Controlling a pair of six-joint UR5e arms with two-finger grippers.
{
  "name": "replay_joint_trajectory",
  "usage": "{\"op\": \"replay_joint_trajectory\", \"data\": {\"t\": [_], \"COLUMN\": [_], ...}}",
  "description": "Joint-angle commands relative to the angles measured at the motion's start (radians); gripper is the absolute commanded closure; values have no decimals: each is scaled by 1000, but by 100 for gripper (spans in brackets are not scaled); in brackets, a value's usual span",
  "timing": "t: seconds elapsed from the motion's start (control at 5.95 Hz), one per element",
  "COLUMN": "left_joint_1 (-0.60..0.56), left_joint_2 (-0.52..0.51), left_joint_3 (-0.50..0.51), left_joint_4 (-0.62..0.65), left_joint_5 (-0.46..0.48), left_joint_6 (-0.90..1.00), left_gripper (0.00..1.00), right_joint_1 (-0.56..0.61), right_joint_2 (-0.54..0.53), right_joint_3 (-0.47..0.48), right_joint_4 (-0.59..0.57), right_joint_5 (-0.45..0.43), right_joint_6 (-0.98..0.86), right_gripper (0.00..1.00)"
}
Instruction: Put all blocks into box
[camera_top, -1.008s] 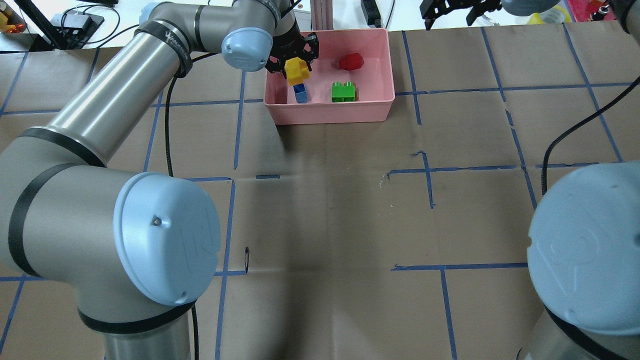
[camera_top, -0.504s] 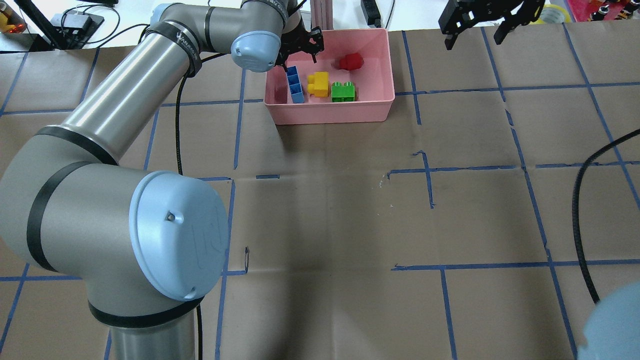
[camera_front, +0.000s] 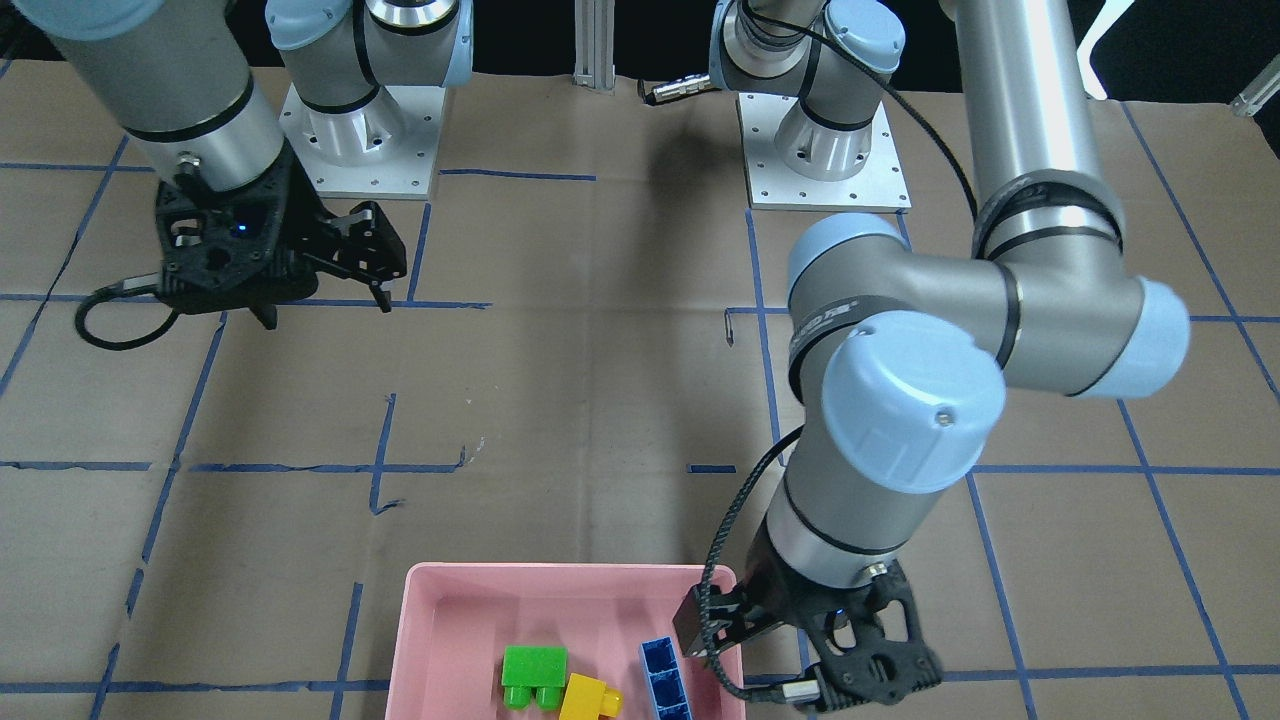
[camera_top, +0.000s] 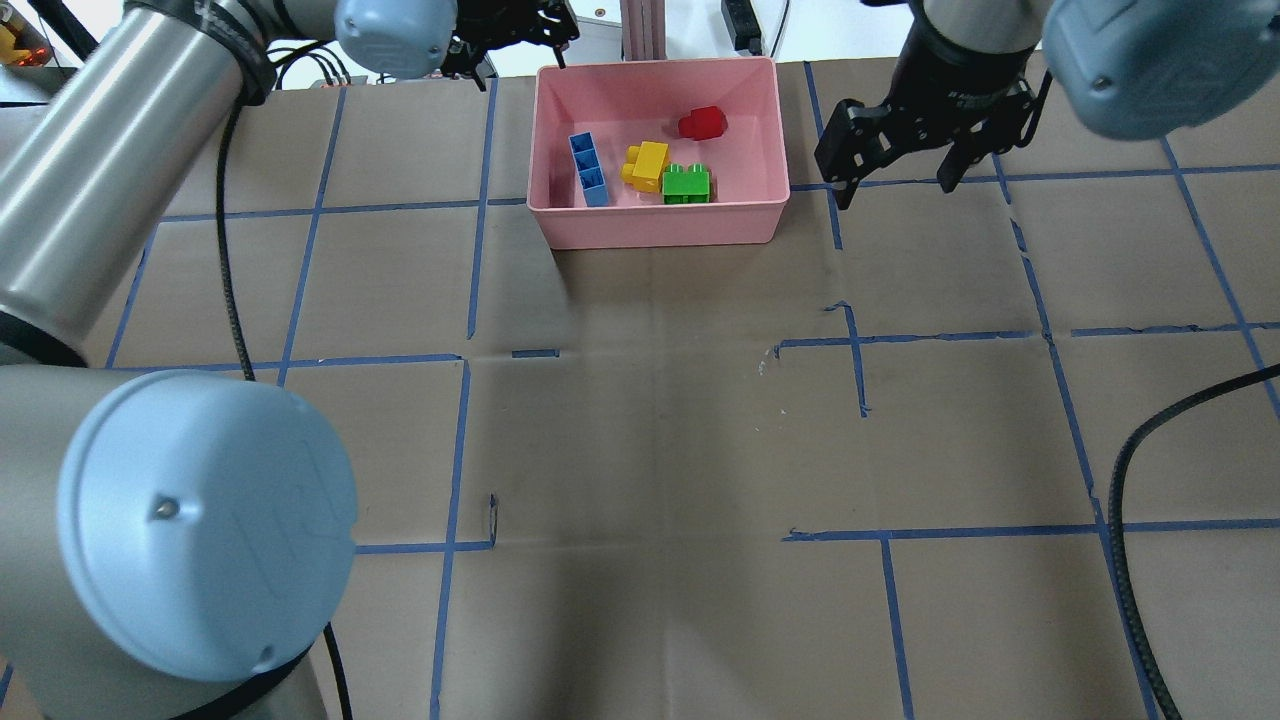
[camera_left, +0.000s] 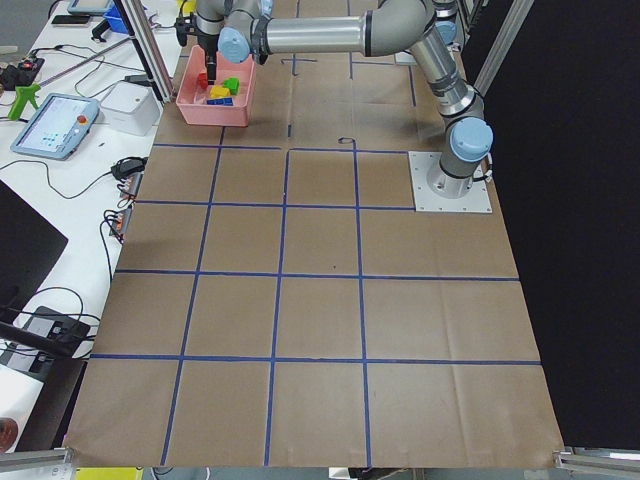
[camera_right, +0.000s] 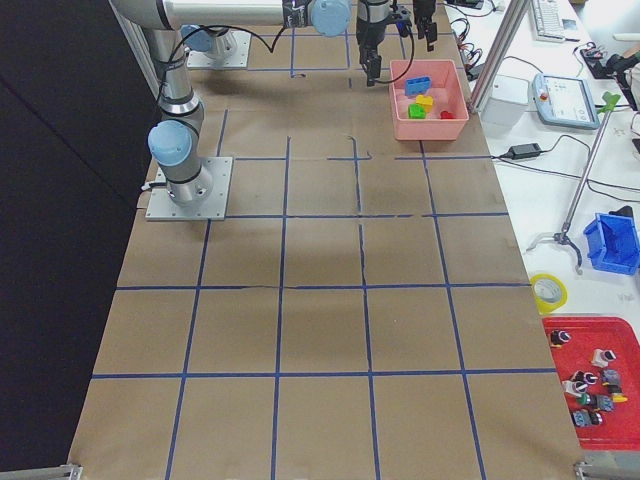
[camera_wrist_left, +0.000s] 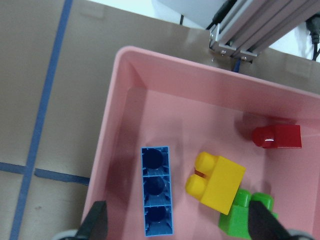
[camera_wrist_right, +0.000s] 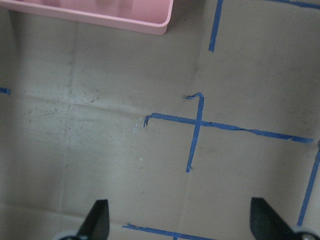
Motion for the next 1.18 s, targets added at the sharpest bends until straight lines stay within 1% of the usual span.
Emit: {"op": "replay_joint_trajectory", "data": {"t": [0.0, 0.17, 0.34, 0.5, 0.67, 1.01], "left_joint_1": [53, 89, 109, 109, 103, 100], "left_joint_2": [196, 322, 430, 490, 503, 553], "left_joint_3": [-175, -319, -444, -510, -487, -486], "left_joint_4": [-85, -87, -82, -122, -254, -278], "left_joint_5": [25, 26, 20, 22, 20, 16], "left_joint_6": [173, 326, 348, 355, 361, 396], "left_gripper": [1, 1, 1, 0, 0, 0], "right_joint_1": [21, 20, 17, 17, 11, 3], "right_joint_2": [-70, -72, -78, -96, -116, -136], "right_joint_3": [136, 143, 151, 154, 152, 123], "right_joint_4": [-41, -46, -43, -32, -29, -25], "right_joint_5": [-1, -4, -46, -85, -84, -74], "right_joint_6": [29, 28, 25, 38, 45, 46], "right_gripper": [0, 0, 0, 0, 0, 0]}}
